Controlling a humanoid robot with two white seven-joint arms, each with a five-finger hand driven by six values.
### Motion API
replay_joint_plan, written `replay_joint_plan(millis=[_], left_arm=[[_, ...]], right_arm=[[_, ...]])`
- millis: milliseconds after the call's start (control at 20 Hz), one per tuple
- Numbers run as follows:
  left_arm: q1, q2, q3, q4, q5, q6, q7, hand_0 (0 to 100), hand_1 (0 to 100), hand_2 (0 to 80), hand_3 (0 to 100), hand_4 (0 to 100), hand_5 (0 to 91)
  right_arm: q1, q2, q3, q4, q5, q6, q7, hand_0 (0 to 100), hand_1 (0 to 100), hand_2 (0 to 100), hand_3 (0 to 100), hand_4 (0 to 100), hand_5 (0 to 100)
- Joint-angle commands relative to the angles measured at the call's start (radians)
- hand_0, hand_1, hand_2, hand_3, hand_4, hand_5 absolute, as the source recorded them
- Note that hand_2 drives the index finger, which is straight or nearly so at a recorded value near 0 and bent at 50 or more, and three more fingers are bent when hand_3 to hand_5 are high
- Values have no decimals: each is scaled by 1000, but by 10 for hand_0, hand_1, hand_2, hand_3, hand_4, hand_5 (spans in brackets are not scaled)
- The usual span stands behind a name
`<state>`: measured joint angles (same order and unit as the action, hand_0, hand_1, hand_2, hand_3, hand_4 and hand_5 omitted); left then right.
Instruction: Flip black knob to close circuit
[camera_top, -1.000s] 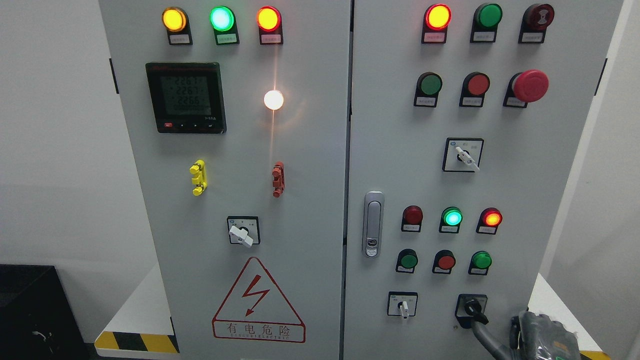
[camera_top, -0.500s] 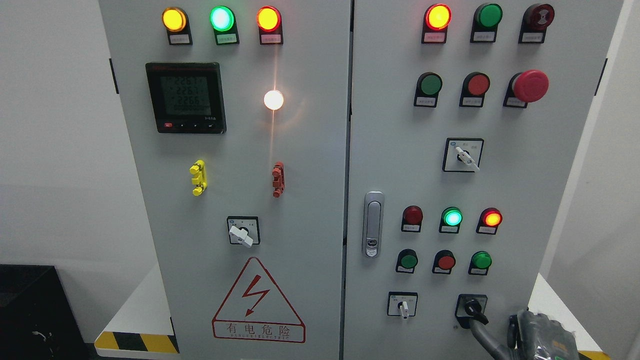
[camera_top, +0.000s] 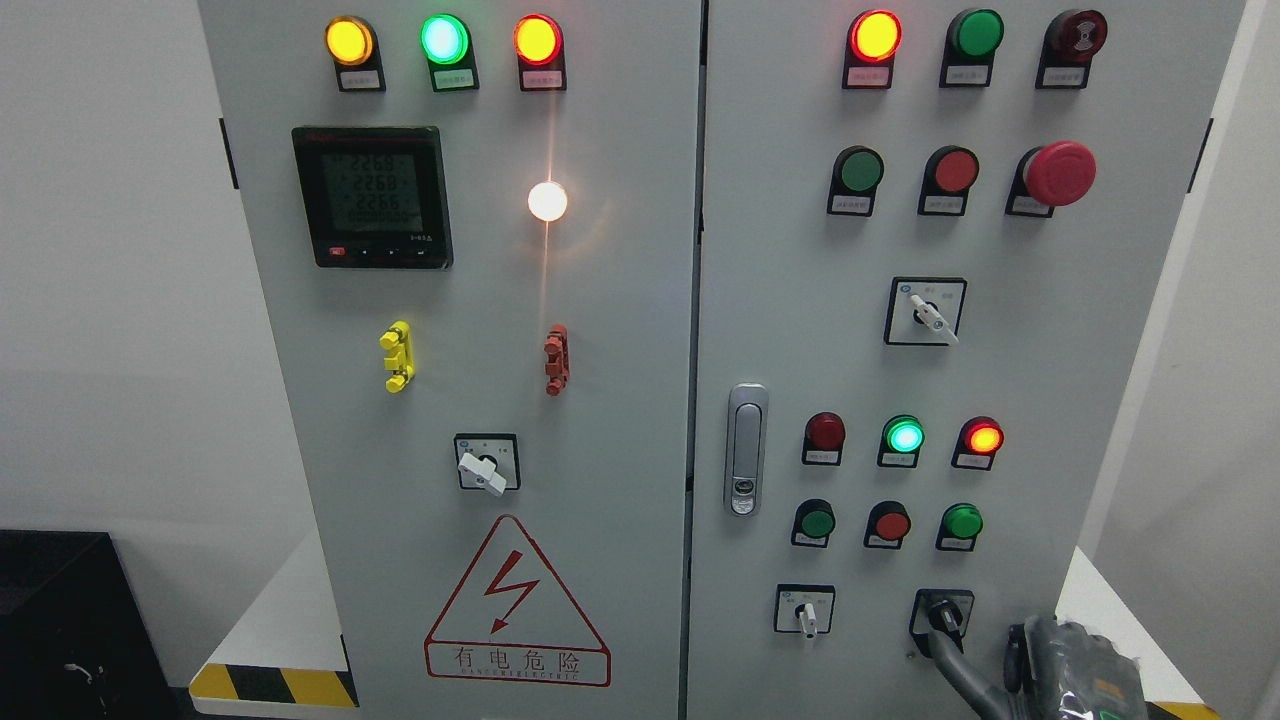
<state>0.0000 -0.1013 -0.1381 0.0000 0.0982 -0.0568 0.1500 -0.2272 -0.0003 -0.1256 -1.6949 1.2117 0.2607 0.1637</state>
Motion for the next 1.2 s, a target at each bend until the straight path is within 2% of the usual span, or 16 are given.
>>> replay_joint_plan(millis=[0, 200, 700, 950, 1150], left_arm=[[23, 0, 0, -29, 0, 0, 0, 120, 556, 0, 0, 0, 0], [23, 0, 0, -29, 0, 0, 0, 120, 556, 0, 0, 0, 0], [23, 0, 0, -29, 0, 0, 0, 120, 556, 0, 0, 0, 0], [23, 0, 0, -29, 0, 0, 0, 120, 556, 0, 0, 0, 0], [21, 0, 0, -29, 0, 0, 0, 120, 556, 0, 0, 0, 0]], right_arm=[[8, 14, 53, -2, 5, -1, 10, 0, 0, 901, 1000, 988, 1000], [17, 14, 72, -18, 5, 0, 8, 0, 0, 900, 1000, 989, 1000], [91, 19, 75, -149, -3, -1, -1, 0, 4, 889, 1000, 980, 1000], [143, 26, 89, -219, -14, -1, -3, 0, 7, 847, 1000, 968, 1000], [201, 60, 113, -291, -174, 11, -9, 0, 29, 746, 1000, 919, 966]])
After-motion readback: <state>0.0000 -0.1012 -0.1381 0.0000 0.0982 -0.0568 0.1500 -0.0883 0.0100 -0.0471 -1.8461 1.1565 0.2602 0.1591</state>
